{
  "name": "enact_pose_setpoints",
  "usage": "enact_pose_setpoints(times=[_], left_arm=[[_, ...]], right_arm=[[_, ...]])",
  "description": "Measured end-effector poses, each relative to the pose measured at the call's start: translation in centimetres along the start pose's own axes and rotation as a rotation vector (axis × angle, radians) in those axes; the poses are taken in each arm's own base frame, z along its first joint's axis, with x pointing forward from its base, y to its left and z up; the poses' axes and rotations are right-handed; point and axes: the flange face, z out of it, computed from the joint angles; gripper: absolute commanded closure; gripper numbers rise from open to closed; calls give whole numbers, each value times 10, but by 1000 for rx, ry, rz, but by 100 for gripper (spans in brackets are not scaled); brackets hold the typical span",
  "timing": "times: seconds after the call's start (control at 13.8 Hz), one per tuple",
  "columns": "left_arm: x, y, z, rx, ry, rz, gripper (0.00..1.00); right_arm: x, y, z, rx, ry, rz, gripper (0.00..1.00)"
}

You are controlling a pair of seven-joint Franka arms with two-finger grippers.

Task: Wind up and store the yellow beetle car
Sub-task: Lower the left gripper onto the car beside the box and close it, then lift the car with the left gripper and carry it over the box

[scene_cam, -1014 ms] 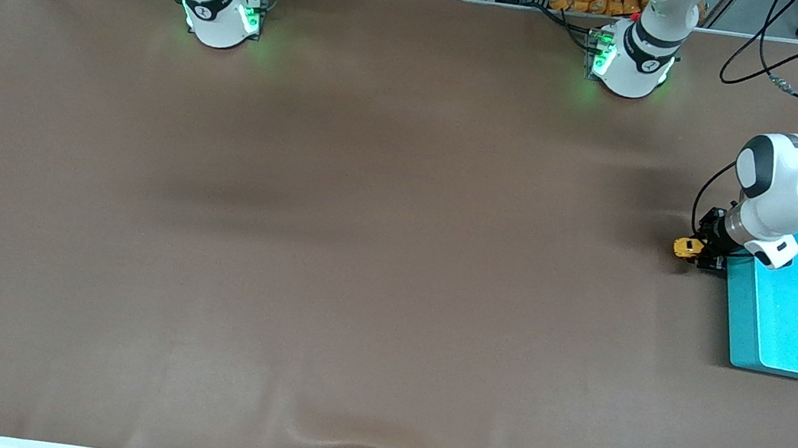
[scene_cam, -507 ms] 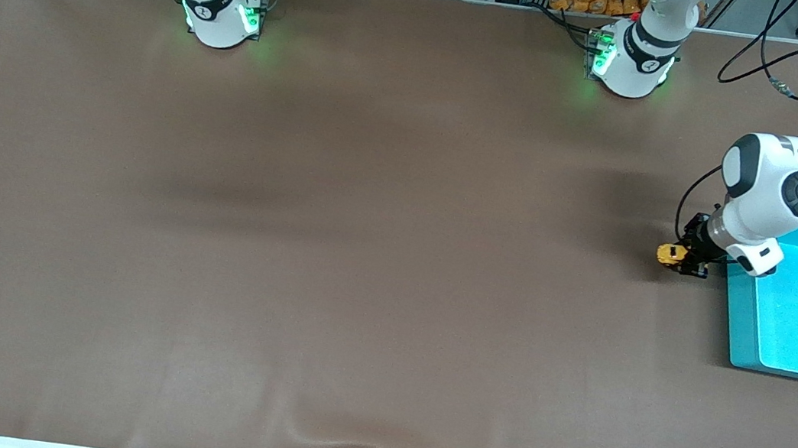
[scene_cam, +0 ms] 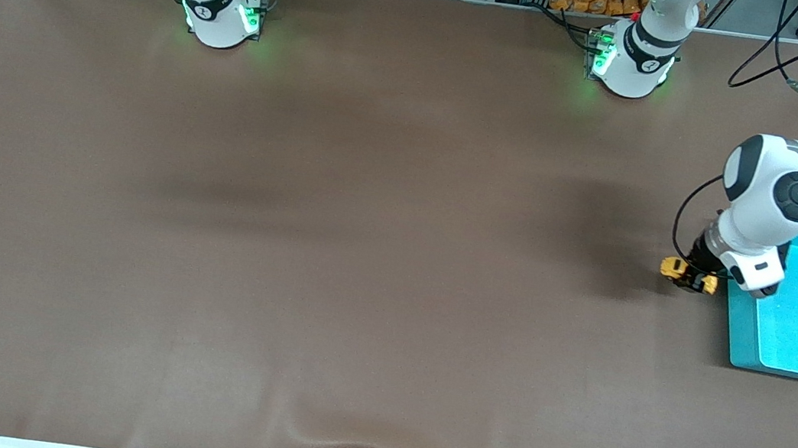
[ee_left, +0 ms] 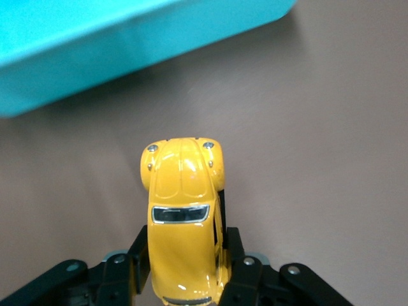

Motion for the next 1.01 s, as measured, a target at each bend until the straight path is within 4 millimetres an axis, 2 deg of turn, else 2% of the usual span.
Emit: enact_pose_setpoints(times=[0.51, 0.8, 1.01], left_arm=[[49, 20, -54, 100, -9, 291, 100], [66, 11, -46, 113, -43, 430, 100], [76, 17, -52, 94, -37, 531, 100]], right_arm=[[0, 0, 0, 0, 1, 0, 0], [1, -1, -1, -1, 4, -2, 0], [1, -4, -1, 0, 4, -7, 0]])
